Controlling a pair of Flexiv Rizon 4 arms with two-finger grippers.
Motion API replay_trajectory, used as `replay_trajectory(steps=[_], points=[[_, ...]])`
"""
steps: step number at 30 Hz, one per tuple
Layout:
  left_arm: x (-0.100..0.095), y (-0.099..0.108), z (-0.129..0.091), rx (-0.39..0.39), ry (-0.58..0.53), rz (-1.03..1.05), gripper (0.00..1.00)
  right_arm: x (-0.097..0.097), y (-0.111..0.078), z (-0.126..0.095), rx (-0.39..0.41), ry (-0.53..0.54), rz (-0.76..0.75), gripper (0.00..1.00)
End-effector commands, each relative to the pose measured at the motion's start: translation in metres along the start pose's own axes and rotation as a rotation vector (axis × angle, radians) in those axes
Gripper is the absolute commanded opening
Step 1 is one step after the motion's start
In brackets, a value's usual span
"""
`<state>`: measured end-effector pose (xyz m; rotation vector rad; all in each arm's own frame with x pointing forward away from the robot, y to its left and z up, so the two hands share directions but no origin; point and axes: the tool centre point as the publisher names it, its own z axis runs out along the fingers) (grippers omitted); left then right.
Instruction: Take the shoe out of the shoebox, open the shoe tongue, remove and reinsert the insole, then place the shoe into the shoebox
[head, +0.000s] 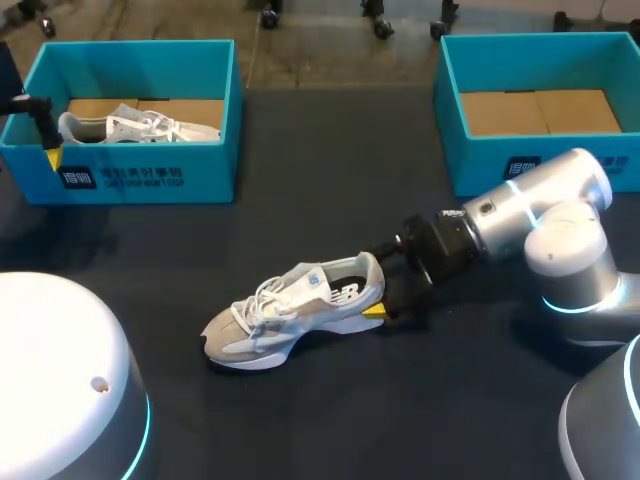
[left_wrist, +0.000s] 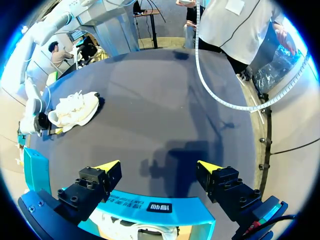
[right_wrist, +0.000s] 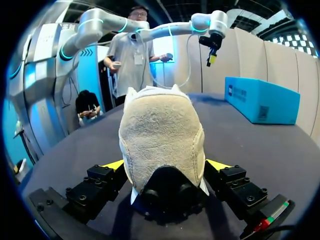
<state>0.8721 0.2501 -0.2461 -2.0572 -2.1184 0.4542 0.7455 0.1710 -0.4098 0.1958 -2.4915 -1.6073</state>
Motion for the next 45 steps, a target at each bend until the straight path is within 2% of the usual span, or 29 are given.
replay_trajectory(steps=[1,13,24,25,27,28,29,30,31,39,45], points=[[0.0,-0.001,0.0,-0.004,0.002,0.0,1.0,-0.002,0.0,0.01,0.001,-0.018,0.005,1.0],[0.0,-0.001,0.0,-0.004,0.002,0.0,1.0,-0.006,0.003,0.025,-0.002,-0.031,-0.004,1.0],[0.0,-0.001,0.0,-0.004,0.002,0.0,1.0,-0.006,-0.006,0.038,-0.01,-0.021,0.021,1.0],[0.0,-0.001,0.0,-0.004,0.002,0.0,1.0,-0.006,-0.006,0.038,-0.011,-0.023,0.022,0.89],[0.0,-0.001,0.0,-0.004,0.002,0.0,1.0,-0.006,-0.007,0.039,-0.007,-0.026,0.027,0.49],[0.0,-0.001,0.0,-0.004,0.002,0.0,1.0,-0.006,-0.007,0.039,-0.007,-0.028,0.027,0.49],[0.0,-0.001,0.0,-0.004,0.002,0.0,1.0,-0.006,-0.007,0.039,-0.004,-0.032,0.028,0.33],[0.0,-0.001,0.0,-0.004,0.002,0.0,1.0,-0.006,-0.006,0.038,0.004,-0.042,0.03,0.26],[0.0,-0.001,0.0,-0.004,0.002,0.0,1.0,-0.006,-0.004,0.036,0.006,-0.049,0.028,0.0],[0.0,-0.001,0.0,-0.004,0.002,0.0,1.0,-0.003,0.004,0.031,0.018,-0.113,0.038,0.0],[0.0,-0.001,0.0,-0.004,0.002,0.0,1.0,0.007,0.01,0.027,0.028,-0.196,0.065,0.0]])
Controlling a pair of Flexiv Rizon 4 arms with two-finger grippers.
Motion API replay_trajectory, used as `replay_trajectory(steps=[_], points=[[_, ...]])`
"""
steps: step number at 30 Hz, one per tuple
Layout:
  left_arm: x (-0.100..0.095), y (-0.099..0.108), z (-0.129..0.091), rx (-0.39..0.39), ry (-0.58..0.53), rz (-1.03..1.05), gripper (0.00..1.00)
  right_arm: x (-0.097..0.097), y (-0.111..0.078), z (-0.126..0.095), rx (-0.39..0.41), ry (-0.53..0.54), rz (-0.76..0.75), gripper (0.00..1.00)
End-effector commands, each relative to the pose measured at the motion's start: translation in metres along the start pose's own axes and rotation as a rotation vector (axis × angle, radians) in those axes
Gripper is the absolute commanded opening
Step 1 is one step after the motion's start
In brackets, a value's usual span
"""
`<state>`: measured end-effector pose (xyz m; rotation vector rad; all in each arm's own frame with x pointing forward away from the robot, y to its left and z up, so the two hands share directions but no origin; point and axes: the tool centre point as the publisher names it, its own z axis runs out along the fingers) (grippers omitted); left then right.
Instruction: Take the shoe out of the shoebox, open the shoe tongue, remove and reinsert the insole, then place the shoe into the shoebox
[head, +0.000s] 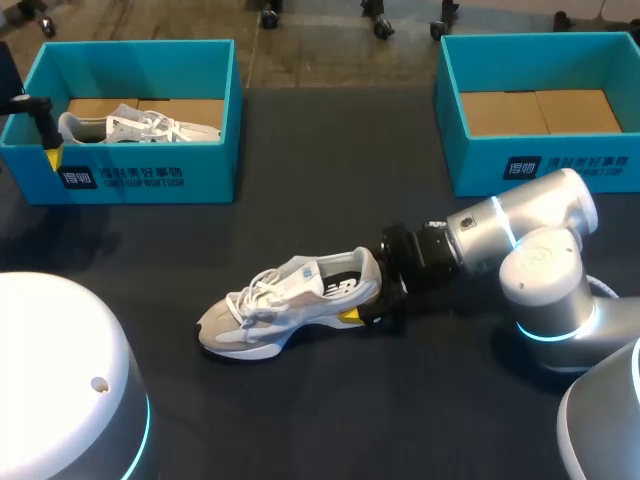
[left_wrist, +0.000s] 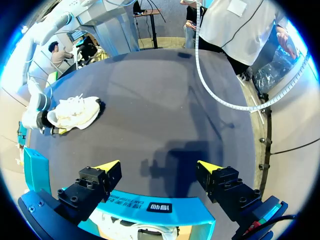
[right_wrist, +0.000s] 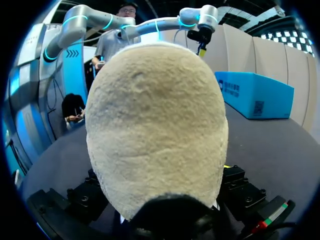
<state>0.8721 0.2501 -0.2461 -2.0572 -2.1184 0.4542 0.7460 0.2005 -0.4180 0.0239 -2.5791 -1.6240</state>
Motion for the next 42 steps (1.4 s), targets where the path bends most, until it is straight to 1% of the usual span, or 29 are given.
replay_trajectory(steps=[1,3,8,10,19,26,34,42], points=[[0.0,-0.001,0.0,-0.004,0.002,0.0,1.0,0.015,0.005,-0.004,0.009,-0.082,0.008,0.0],[0.0,-0.001,0.0,-0.004,0.002,0.0,1.0,0.019,0.004,-0.007,-0.001,-0.119,0.006,0.0],[0.0,-0.001,0.0,-0.004,0.002,0.0,1.0,0.024,0.001,-0.011,0.005,-0.173,0.037,0.0],[0.0,-0.001,0.0,-0.004,0.002,0.0,1.0,0.027,0.0,-0.015,-0.007,-0.204,0.032,0.0],[0.0,-0.001,0.0,-0.004,0.002,0.0,1.0,0.031,-0.005,-0.024,0.008,-0.251,0.045,0.0],[0.0,-0.001,0.0,-0.004,0.002,0.0,1.0,0.026,-0.012,-0.022,-0.013,-0.232,0.04,0.0],[0.0,-0.001,0.0,-0.004,0.002,0.0,1.0,0.023,-0.017,-0.027,-0.006,-0.197,0.031,0.0],[0.0,-0.001,0.0,-0.004,0.002,0.0,1.0,0.023,-0.019,-0.024,-0.013,-0.188,0.03,0.0]])
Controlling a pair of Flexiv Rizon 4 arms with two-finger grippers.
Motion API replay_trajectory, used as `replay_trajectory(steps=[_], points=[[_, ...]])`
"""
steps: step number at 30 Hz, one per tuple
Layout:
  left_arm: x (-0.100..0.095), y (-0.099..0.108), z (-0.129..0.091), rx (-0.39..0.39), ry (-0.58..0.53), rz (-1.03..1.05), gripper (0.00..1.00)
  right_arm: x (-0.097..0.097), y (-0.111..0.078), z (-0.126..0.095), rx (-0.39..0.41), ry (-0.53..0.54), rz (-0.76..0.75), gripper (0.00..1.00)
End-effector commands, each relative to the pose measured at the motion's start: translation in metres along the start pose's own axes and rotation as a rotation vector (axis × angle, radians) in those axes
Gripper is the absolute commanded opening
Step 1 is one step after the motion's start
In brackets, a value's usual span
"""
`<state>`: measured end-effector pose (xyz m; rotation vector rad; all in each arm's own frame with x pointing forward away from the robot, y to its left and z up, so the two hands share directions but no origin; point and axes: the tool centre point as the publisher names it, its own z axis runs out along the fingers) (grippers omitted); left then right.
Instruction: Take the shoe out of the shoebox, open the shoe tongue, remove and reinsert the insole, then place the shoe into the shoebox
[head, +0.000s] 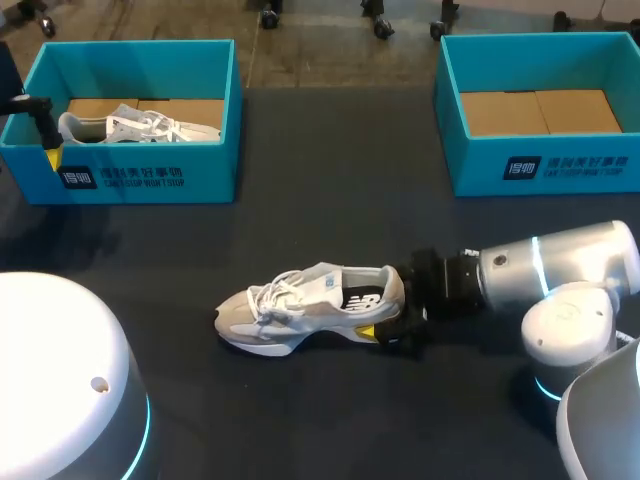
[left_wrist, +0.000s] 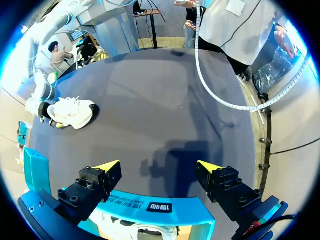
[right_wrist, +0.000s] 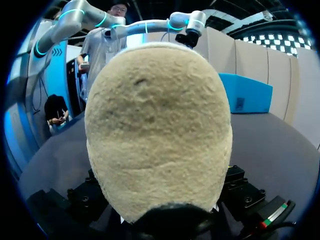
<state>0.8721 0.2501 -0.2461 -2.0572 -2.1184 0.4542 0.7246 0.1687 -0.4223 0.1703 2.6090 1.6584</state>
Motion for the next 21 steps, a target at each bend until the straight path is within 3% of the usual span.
replay_trajectory(steps=[1,21], points=[[0.0002,-0.0013,0.0004,-0.004,0.002,0.0,1.0,0.0013,0.0001,0.0012,-0.004,-0.008,-0.007,0.0],[0.0002,-0.0013,0.0004,-0.004,0.002,0.0,1.0,0.0013,0.0001,0.0012,-0.004,-0.008,-0.007,0.0]])
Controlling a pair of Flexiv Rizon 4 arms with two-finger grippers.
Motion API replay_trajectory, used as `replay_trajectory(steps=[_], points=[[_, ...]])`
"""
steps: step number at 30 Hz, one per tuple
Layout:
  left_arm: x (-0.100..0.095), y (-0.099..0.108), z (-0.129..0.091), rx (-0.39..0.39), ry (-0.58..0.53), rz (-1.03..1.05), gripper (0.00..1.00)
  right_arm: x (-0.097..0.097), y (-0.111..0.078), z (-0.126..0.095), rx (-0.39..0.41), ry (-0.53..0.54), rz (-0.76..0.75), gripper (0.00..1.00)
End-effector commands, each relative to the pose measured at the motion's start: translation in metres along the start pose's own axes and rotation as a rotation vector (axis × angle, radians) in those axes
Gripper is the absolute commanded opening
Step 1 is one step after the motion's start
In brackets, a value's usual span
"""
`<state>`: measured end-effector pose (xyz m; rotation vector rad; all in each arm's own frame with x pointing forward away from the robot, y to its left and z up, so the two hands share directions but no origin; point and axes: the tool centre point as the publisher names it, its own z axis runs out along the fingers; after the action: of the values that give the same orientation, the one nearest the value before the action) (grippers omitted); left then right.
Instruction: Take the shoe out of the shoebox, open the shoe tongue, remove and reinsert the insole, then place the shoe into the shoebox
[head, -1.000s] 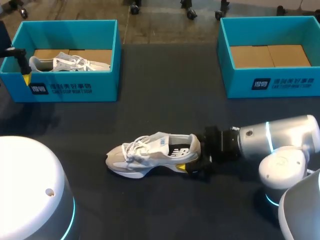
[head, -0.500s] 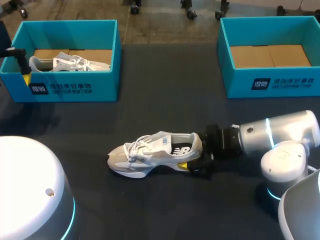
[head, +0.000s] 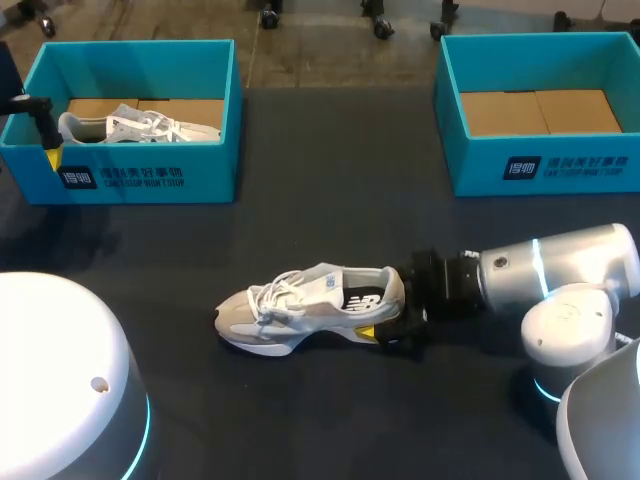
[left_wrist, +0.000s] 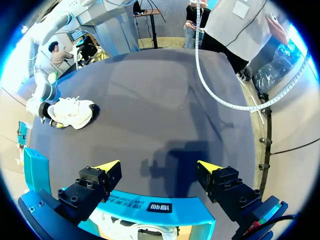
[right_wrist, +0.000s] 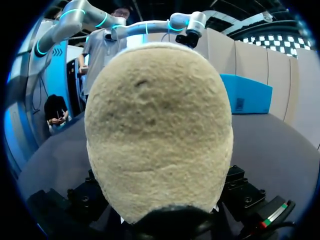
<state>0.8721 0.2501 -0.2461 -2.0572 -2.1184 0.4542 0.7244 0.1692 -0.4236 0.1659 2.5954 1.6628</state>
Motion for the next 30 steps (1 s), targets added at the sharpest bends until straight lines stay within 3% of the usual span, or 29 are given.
replay_trajectory(steps=[1,12,18,30], points=[[0.0,-0.001,0.0,-0.004,0.002,0.0,1.0,0.001,0.001,0.0,0.003,-0.002,0.0,0.0],[0.0,-0.001,0.0,-0.004,0.002,0.0,1.0,0.001,0.001,0.0,0.003,-0.002,0.0,0.0],[-0.023,-0.016,0.002,-0.045,0.022,-0.31,1.0,0.001,0.001,0.0,0.003,-0.002,0.0,0.0],[-0.059,-0.035,0.008,-0.125,0.016,-0.706,1.0,0.001,0.001,0.0,0.003,-0.002,0.0,0.0]])
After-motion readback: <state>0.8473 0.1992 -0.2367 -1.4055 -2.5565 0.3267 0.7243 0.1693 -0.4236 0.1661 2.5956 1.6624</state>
